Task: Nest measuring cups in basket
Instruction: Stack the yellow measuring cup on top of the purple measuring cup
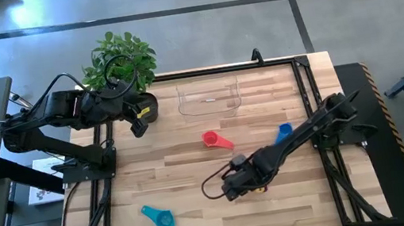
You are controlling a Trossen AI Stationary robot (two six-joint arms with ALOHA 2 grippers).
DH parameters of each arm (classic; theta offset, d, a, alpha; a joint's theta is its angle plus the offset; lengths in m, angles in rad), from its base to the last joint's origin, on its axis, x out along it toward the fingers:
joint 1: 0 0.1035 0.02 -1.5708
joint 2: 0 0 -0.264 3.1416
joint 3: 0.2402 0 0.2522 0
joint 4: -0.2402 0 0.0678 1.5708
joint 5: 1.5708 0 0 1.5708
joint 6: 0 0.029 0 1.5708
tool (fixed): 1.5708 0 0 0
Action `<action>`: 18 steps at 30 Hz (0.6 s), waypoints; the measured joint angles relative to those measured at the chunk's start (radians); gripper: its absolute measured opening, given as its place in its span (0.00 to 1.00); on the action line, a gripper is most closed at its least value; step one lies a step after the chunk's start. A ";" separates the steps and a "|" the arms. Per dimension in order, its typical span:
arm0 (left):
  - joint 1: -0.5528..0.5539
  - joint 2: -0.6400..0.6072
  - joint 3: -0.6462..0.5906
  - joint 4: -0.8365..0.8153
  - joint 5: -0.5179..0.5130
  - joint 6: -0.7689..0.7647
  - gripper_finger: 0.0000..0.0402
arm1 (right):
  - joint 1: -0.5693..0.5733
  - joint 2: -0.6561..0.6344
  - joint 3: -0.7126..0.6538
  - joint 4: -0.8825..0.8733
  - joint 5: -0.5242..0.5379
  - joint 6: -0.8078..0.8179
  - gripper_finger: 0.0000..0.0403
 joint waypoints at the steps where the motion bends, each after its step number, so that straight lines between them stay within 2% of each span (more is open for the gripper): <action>1: 0.000 0.000 0.000 0.000 0.000 0.000 0.22 | 0.000 0.008 0.000 -0.003 -0.003 0.004 0.18; 18: 0.000 0.000 0.000 0.000 0.000 0.000 0.22 | -0.001 0.053 0.000 -0.154 -0.039 0.051 0.18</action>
